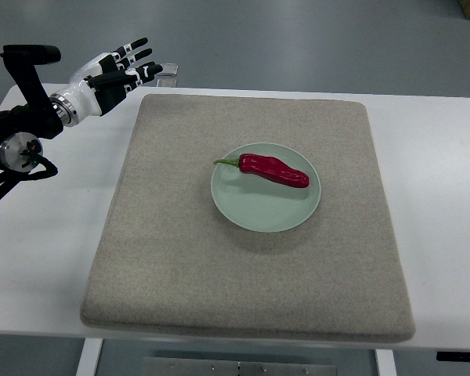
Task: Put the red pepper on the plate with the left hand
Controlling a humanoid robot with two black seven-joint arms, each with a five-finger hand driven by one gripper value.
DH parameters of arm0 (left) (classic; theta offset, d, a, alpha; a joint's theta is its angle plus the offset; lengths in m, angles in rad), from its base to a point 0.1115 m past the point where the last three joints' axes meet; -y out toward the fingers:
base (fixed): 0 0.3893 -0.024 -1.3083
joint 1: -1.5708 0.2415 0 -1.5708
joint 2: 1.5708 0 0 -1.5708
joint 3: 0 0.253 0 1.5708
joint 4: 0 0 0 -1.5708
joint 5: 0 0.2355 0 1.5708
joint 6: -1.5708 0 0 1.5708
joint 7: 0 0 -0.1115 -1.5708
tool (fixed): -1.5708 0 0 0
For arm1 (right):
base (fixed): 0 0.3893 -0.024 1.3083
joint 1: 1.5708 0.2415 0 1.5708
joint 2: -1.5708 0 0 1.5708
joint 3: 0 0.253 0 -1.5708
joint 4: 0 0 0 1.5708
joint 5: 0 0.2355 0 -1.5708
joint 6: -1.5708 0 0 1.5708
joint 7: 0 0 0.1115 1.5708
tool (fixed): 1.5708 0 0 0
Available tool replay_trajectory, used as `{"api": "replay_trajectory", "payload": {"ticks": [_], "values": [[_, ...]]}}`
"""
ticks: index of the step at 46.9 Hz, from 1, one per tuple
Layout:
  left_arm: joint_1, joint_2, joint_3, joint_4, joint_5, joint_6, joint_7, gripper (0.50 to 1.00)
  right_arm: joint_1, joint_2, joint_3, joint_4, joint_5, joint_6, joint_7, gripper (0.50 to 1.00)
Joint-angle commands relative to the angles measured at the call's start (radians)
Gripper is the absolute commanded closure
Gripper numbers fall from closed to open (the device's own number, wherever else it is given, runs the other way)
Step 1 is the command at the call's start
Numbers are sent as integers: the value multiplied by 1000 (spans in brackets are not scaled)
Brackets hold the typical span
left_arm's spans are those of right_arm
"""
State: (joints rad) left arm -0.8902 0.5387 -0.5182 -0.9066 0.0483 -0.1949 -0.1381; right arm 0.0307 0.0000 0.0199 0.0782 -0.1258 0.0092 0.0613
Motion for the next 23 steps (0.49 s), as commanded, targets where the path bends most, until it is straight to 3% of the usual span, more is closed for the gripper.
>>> {"api": "replay_trajectory", "payload": {"ticks": [1,10,23], "values": [[0,-2,-8,8,-57,-20,-2,506,0,0,0,0,0,0,0,572],[16,-5,-9,26,-176,-103,2,506,0,0,0,0,0,0,0,572],[30,-14,-9,26,-177,-109,2,506,0,0,2,3,-2,11,0,572]]}}
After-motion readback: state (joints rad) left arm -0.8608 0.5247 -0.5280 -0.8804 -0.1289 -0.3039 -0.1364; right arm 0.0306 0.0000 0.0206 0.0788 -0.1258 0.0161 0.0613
